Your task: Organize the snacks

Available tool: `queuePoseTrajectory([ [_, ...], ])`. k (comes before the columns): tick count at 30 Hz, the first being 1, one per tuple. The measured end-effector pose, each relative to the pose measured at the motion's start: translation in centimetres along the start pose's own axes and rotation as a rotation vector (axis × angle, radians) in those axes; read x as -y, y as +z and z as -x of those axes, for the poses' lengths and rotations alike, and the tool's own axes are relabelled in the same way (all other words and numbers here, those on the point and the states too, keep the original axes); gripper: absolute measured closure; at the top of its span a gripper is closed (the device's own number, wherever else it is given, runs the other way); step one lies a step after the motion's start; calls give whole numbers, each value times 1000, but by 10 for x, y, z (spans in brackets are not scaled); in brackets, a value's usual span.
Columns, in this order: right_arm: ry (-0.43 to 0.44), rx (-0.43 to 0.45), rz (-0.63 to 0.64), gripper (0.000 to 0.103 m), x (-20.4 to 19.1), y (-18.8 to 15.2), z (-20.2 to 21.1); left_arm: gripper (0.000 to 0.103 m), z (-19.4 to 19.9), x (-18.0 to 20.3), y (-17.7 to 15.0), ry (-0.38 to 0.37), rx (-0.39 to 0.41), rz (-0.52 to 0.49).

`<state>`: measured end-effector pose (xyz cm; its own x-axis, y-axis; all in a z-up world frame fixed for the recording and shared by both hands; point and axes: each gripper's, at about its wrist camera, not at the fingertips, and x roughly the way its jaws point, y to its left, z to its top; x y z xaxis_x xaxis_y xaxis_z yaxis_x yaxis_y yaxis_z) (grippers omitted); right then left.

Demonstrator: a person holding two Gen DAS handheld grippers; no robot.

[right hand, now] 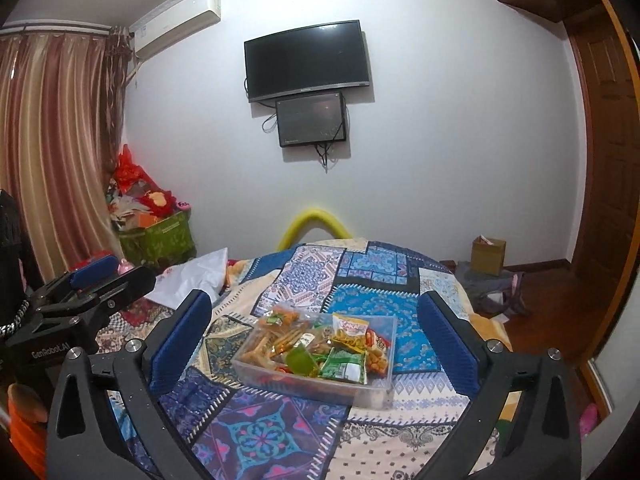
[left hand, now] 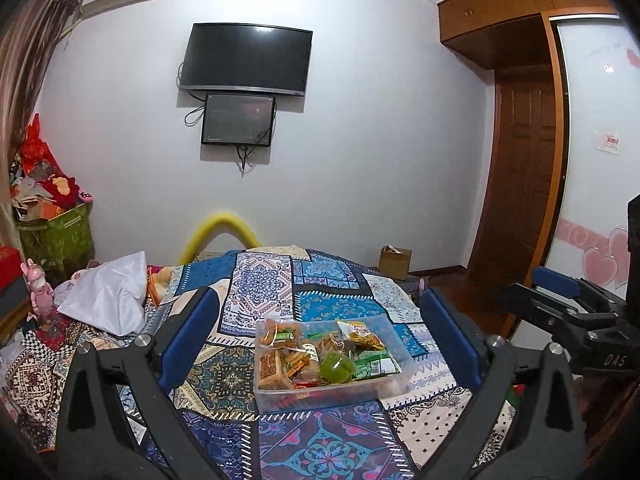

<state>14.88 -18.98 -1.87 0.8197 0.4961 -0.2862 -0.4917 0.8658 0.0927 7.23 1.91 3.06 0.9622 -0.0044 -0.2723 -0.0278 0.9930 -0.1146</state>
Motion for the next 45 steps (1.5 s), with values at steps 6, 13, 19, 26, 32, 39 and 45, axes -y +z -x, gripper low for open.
queuePoseTrajectory([
  [6,6,-17,-12,0,1,-4,0,1,-1,1,-4,2,-9,-3],
  [13,5,-20,-14,0,2,-4,0,1,-5,3,-5,3,-15,-4],
  [19,4,-18,-17,0,3,-5,1,1,-6,2,-6,1,-12,-7],
  [26,4,-17,-15,0,2,-4,1,1,-6,3,-7,0,-11,-10],
  [32,7,-16,-18,0,2,-2,1,1,-5,2,-8,-1,-9,-10],
  [39,7,-16,-17,0,3,-2,1,1,-4,2,-8,-3,-11,-10],
  [45,8,-18,-18,0,3,-2,2,1,-4,2,-8,-6,-13,-9],
])
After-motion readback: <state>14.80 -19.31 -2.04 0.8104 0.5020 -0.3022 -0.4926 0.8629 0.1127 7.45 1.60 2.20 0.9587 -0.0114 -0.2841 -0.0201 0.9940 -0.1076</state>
